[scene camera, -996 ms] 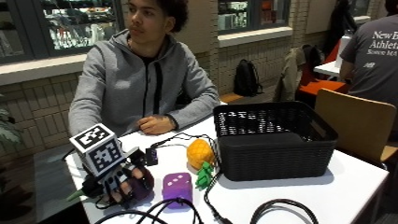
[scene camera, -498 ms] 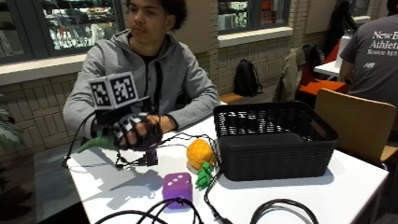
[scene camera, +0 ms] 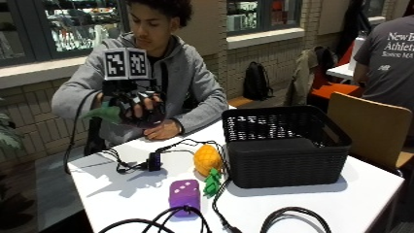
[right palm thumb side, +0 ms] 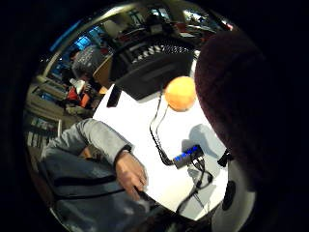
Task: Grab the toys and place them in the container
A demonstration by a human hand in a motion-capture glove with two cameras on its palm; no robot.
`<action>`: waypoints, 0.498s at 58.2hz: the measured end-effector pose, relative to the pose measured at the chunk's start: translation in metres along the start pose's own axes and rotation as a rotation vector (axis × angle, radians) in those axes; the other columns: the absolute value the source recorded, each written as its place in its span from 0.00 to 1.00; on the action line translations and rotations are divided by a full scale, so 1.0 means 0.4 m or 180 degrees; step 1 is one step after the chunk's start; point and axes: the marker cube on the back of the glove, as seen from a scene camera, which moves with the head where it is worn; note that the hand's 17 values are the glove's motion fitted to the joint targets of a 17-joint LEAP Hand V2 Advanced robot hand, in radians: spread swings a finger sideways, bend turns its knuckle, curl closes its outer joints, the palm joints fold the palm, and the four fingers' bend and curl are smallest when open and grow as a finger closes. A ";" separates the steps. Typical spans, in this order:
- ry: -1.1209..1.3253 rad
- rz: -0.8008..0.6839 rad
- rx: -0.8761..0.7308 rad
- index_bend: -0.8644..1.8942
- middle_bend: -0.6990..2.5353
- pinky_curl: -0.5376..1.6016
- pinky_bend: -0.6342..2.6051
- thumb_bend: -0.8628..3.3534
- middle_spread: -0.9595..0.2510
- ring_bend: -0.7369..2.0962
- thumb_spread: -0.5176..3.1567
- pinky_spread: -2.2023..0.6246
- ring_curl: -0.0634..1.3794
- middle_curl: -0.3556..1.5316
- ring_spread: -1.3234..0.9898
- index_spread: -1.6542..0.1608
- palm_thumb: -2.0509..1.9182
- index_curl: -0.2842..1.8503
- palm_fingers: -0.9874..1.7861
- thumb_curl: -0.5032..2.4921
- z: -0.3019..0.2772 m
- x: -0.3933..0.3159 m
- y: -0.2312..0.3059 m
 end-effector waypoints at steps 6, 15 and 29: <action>0.0031 0.0116 -0.0083 0.36 0.39 0.48 0.61 0.27 0.63 0.73 0.47 0.65 0.37 0.53 0.46 0.76 0.69 0.15 0.63 0.38 -0.056 0.032 0.079; 0.0316 0.0060 -0.0070 0.36 0.38 0.48 0.62 0.27 0.63 0.73 0.47 0.65 0.37 0.55 0.46 0.77 0.69 0.15 0.63 0.39 -0.135 0.019 0.137; 0.0440 0.0079 -0.0087 0.36 0.37 0.47 0.61 0.26 0.63 0.73 0.47 0.65 0.37 0.58 0.46 0.77 0.69 0.15 0.63 0.39 -0.184 0.015 0.182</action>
